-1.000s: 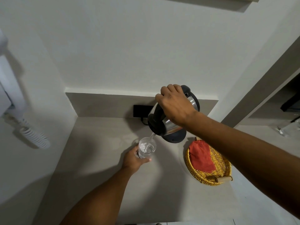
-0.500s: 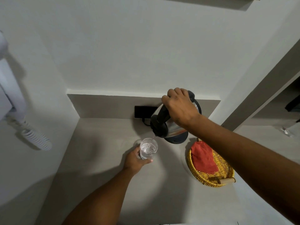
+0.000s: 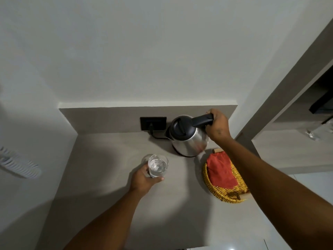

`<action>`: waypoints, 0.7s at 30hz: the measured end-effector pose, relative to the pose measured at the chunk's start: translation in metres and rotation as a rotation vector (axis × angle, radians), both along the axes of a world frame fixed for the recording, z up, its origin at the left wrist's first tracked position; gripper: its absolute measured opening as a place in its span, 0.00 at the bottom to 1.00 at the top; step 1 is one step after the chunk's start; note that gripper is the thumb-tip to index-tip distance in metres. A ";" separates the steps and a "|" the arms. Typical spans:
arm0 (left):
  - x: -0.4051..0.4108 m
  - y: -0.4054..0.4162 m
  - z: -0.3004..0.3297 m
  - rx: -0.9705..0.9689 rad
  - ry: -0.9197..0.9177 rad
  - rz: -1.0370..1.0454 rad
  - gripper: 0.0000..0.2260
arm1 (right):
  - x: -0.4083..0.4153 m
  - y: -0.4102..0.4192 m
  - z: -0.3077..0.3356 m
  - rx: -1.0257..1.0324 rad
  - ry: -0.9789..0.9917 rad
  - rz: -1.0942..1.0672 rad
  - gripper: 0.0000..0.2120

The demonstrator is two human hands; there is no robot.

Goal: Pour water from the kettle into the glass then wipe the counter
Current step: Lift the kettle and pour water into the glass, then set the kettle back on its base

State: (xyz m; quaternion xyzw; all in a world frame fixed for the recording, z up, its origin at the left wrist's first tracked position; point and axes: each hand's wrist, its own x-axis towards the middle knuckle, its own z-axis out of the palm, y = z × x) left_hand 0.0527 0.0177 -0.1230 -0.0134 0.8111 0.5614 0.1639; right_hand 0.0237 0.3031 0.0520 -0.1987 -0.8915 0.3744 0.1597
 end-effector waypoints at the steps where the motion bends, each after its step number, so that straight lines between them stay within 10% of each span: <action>1: 0.000 0.000 0.000 -0.001 -0.004 -0.005 0.30 | -0.002 0.004 -0.003 -0.054 0.002 -0.037 0.17; 21: -0.002 -0.005 -0.014 -0.036 0.034 -0.004 0.27 | -0.021 0.062 -0.071 -0.300 -0.033 -0.187 0.15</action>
